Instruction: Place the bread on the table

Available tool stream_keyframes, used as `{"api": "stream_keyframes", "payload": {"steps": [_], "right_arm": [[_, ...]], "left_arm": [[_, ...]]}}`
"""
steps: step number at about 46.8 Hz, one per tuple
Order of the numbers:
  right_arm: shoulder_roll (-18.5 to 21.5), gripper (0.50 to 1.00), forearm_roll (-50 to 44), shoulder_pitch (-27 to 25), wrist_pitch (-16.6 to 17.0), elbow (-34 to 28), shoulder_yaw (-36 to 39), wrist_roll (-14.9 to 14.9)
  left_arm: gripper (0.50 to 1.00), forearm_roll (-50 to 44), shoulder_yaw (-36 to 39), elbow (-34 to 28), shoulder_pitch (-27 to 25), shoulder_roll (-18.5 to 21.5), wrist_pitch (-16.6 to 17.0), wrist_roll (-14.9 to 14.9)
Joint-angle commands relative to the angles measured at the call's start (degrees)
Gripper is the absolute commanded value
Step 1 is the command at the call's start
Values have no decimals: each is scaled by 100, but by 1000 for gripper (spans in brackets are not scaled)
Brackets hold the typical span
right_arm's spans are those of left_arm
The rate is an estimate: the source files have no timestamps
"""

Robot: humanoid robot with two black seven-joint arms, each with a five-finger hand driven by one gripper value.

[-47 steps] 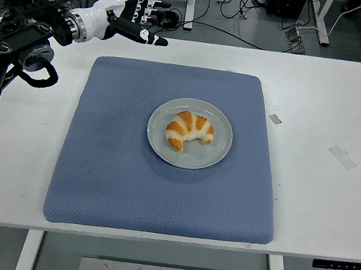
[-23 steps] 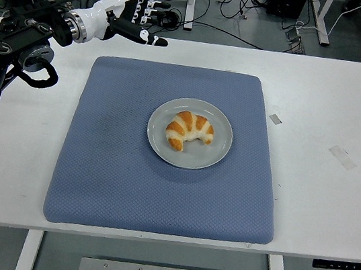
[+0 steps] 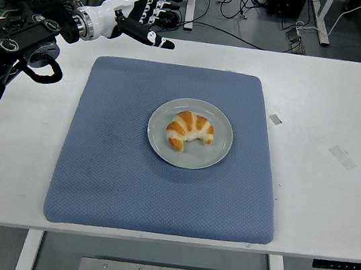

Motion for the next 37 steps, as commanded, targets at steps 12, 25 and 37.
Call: {"api": "stream_keyframes", "payload": {"steps": [12, 25, 37], "right_arm": [[0, 1000, 0, 0, 0, 0, 0, 1], [0, 1000, 0, 9, 0, 0, 0, 1], [0, 1000, 0, 18, 0, 0, 0, 1]], "left_arm": [[963, 262, 108, -54, -223, -118, -77, 1], [961, 772, 240, -160, -320, -162, -130, -7], [961, 1185, 240, -379, -417, -162, -139, -7]]}}
